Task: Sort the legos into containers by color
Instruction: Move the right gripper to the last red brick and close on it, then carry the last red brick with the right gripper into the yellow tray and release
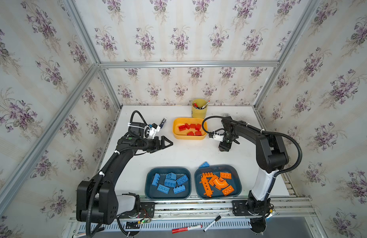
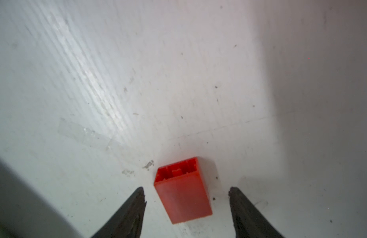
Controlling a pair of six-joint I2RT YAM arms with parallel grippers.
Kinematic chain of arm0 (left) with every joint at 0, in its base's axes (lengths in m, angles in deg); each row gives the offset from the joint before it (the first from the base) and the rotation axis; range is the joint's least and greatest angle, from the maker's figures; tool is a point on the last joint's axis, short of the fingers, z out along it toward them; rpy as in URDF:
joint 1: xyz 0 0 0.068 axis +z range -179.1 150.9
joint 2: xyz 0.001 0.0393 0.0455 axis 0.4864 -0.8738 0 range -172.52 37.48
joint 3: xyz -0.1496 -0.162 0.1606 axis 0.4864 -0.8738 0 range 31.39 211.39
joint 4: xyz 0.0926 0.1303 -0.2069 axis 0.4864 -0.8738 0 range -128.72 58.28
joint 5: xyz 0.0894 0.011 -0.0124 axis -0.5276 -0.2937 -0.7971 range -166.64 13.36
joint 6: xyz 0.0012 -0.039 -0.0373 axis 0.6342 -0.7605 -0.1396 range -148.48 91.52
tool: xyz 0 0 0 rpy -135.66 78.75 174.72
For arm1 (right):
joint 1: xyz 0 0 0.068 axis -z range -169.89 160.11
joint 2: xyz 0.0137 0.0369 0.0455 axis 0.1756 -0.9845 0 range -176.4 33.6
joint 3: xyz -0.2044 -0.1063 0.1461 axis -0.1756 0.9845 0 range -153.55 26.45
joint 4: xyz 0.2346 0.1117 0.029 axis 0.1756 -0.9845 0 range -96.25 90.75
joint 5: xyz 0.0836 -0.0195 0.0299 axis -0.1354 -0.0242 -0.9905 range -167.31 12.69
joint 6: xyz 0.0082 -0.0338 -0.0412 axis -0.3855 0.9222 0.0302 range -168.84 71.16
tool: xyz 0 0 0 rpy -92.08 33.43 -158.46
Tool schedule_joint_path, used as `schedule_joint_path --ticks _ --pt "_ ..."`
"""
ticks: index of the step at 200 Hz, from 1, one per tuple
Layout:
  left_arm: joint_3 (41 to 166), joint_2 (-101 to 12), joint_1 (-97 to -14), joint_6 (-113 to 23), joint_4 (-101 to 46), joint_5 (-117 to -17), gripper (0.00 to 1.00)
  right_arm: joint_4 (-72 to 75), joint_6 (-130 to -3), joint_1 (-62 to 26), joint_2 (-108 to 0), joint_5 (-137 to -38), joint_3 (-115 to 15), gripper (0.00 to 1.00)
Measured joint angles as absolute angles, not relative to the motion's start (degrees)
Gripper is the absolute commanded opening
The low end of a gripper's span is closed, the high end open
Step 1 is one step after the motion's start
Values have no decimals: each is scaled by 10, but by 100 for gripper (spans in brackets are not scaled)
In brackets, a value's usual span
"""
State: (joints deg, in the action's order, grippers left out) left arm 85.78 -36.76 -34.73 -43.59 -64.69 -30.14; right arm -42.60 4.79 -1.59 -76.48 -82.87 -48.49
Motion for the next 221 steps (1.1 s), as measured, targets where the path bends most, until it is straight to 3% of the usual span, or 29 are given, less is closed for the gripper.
schedule_joint_path --ticks 35,67,103,174,221 --pt "858 -368 -347 -436 -648 -301 99 -446 50 -15 -790 -840 -507 37" --pt "858 -368 -347 -433 -651 -301 99 -454 50 -15 -792 -843 -511 36" --pt "858 -369 -347 -430 -651 -301 99 -475 50 -15 -794 -842 -520 28" --pt "876 -381 -347 -430 -653 -302 99 -475 24 -80 -730 -893 -602 28" --pt "882 -380 -347 -430 -654 -304 99 -448 0 -132 -832 -894 -756 29"
